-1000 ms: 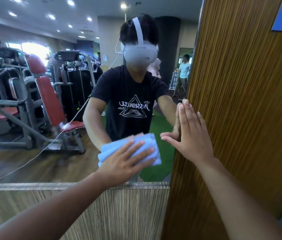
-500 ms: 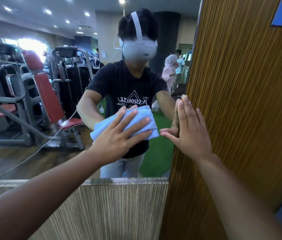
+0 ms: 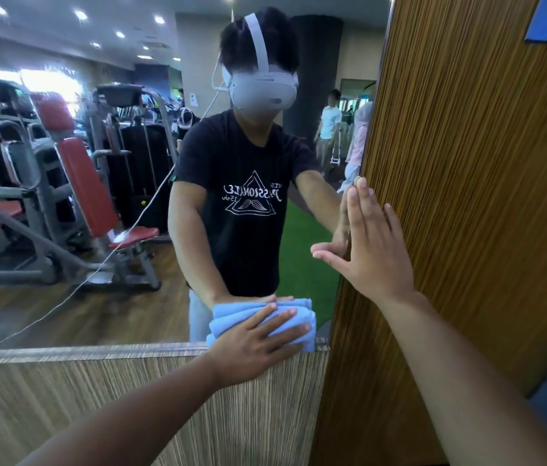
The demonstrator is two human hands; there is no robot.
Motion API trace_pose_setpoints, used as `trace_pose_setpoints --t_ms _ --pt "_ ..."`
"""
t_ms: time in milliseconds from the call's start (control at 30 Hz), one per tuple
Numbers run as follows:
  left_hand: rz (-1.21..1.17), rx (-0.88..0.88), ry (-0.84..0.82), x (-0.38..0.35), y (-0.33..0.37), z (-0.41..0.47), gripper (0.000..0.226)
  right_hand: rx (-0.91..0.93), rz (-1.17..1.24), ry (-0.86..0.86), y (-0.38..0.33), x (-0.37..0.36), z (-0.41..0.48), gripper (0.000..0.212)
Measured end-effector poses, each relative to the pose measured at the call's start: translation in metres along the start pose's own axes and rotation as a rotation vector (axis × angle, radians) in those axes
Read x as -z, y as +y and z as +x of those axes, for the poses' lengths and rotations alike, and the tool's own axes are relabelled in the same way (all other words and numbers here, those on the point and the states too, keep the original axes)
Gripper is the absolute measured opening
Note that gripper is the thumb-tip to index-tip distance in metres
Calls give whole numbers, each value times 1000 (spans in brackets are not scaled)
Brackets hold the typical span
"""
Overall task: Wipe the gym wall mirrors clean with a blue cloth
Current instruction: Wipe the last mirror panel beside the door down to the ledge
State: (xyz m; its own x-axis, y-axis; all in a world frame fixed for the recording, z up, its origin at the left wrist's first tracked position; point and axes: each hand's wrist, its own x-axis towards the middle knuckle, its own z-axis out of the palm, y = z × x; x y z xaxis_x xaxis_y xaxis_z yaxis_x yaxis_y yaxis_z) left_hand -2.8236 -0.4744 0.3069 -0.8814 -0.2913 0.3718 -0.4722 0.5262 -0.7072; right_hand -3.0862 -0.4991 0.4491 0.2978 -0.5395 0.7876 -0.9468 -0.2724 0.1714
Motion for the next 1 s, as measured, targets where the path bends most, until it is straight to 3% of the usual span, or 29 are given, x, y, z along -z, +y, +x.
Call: trace_pose_setpoints --t_ms 133,500,700,833,1000 --pt "33 -112 -69 6 -10 -13 45 -5 7 -7 0 1 0 113" --pt "124 -50 -135 21 -49 -109 52 -41 -22 -56 -4 8 0 112" --pt "100 -114 -190 18 -34 -49 43 -47 -43 -60 -6 8 0 109" --pt "69 -83 -164 22 -11 8 52 -72 -44 -78 -10 12 -1 113" --pt "38 -65 -122 15 -20 -21 46 -79 -57 -91 -9 14 -1 114"
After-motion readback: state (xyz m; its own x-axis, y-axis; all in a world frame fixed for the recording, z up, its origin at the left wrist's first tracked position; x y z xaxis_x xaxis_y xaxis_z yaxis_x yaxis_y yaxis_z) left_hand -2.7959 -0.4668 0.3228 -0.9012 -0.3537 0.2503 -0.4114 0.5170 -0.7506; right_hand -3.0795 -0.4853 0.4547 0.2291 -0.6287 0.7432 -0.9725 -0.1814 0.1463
